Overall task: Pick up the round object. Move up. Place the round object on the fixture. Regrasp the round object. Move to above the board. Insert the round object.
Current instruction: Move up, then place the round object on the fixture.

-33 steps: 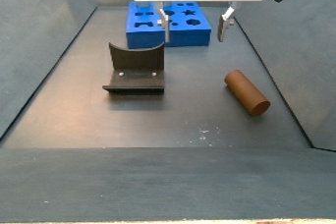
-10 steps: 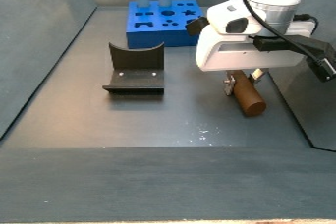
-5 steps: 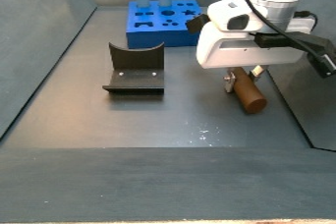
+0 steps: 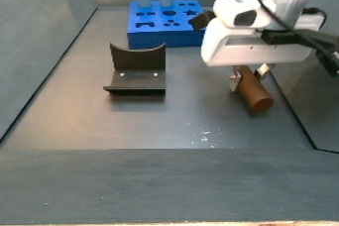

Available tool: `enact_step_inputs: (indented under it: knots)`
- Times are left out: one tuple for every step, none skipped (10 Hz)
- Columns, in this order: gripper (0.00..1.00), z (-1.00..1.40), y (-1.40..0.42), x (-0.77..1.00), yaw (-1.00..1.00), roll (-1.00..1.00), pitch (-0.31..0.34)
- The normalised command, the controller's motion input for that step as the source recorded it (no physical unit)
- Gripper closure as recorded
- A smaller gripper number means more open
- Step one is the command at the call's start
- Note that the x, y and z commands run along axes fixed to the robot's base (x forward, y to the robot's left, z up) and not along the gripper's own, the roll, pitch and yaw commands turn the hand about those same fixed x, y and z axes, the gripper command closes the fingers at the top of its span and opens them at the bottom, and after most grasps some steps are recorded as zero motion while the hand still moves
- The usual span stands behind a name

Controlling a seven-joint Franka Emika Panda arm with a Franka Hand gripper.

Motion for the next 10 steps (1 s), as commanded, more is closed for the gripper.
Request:
enact_step_inputs:
  knots:
    - [1.00,0.94,0.05,-0.02,0.00,0.01,0.093]
    - [1.00,0.80,0.04,-0.02,-0.01,0.01,0.111]
    - [1.00,0.69,0.03,-0.02,-0.02,0.02,0.103]
    - [1.00,0.53,0.02,-0.03,-0.03,0.03,0.096]
    - [1.00,0.45,0.02,-0.03,-0.03,0.04,0.092]
    - [1.00,0.25,0.02,-0.03,-0.03,0.06,0.083]
    - [1.00,1.00,0.00,0.00,0.00,0.00,0.000]
    - [1.00,1.00,0.00,0.01,0.00,0.02,0.010]
    - [1.00,1.00,0.00,0.00,0.00,0.01,0.036]
    - [1.00,1.00,0.00,-0.01,0.00,0.02,0.061]
